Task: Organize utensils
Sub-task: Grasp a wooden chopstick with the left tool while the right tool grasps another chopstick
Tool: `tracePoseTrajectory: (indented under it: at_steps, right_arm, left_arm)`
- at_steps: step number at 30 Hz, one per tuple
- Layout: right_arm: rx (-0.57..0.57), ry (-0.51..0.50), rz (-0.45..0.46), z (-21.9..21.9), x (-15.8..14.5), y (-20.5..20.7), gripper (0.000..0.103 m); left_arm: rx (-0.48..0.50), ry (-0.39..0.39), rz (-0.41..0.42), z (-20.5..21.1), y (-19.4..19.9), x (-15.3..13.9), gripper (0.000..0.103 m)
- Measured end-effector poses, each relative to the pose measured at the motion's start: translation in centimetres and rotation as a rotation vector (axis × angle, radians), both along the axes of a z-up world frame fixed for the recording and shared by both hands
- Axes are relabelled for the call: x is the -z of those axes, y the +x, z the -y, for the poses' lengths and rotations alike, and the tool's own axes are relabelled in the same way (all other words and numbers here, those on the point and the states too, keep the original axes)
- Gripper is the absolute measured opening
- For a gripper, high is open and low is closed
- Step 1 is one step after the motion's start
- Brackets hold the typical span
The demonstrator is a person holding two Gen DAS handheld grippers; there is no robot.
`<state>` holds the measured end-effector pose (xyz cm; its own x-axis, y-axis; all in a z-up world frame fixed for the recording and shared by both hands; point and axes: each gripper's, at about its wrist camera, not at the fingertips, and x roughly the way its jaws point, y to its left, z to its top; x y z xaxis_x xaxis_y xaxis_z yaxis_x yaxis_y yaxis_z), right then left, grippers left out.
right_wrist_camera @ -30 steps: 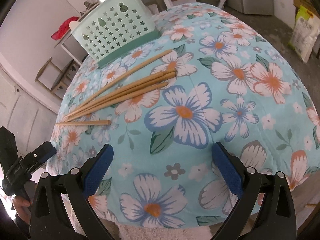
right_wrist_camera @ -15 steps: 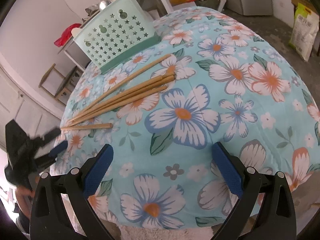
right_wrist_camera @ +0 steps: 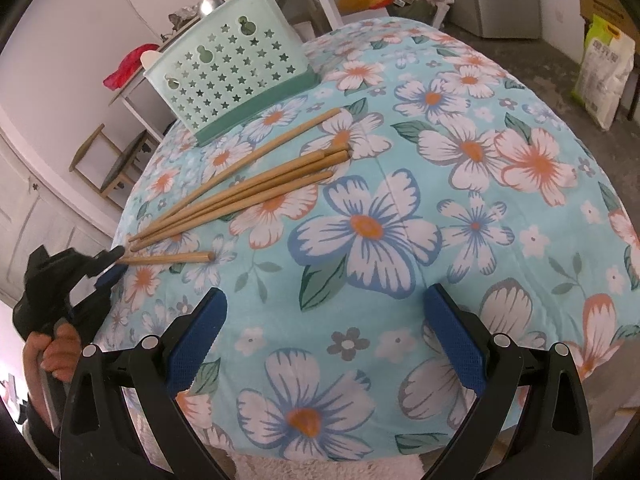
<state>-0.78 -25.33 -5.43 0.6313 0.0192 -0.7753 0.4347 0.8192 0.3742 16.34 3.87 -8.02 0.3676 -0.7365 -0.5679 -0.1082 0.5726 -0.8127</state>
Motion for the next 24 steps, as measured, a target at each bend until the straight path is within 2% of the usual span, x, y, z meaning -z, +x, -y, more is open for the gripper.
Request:
tracePoseTrajectory:
  at_steps: [3, 5, 8, 9, 11, 14, 16, 18, 20, 24]
  right_arm:
    - [-0.015, -0.01, -0.006, 0.2, -0.2, -0.1, 0.092]
    - [-0.029, -0.039, -0.018, 0.1, -0.7, 0.0, 0.076]
    - [-0.116, -0.073, 0.011, 0.0, -2.3, 0.8, 0.056]
    - [-0.148, -0.079, 0.032, -0.1, -3.0, 1.2, 0.054]
    - [-0.237, -0.117, 0.08, -0.8, -4.8, 3.0, 0.046]
    - [-0.42, -0.199, 0.155, -2.8, -7.2, 6.2, 0.044]
    - [-0.542, -0.279, 0.163, -4.5, -7.7, 8.5, 0.042]
    - [-0.667, -0.387, 0.136, -6.2, -7.5, 11.1, 0.037]
    - [-0.751, -0.435, 0.094, -7.3, -6.8, 13.3, 0.03]
    - [-0.962, -0.497, -0.011, -9.0, -4.9, 16.1, 0.026]
  left_arm:
    - [0.014, 0.039, 0.023, -0.7, -1.1, -0.3, 0.014]
    - [0.027, 0.075, 0.053, -0.7, -1.6, -0.7, 0.015]
    - [0.044, 0.127, 0.105, -0.4, -2.3, -1.3, 0.016]
    - [0.049, 0.139, 0.119, 0.0, -2.2, -1.4, 0.017]
    - [0.056, 0.16, 0.144, 0.2, -2.4, -1.5, 0.017]
    - [0.068, 0.191, 0.18, 0.6, -2.8, -1.7, 0.019]
    - [0.076, 0.216, 0.207, 0.9, -3.1, -1.9, 0.021]
    - [0.081, 0.24, 0.233, 1.1, -3.4, -2.0, 0.023]
    - [0.083, 0.255, 0.251, 1.3, -3.7, -2.0, 0.023]
    - [0.087, 0.252, 0.27, 1.3, -4.0, -1.9, 0.024]
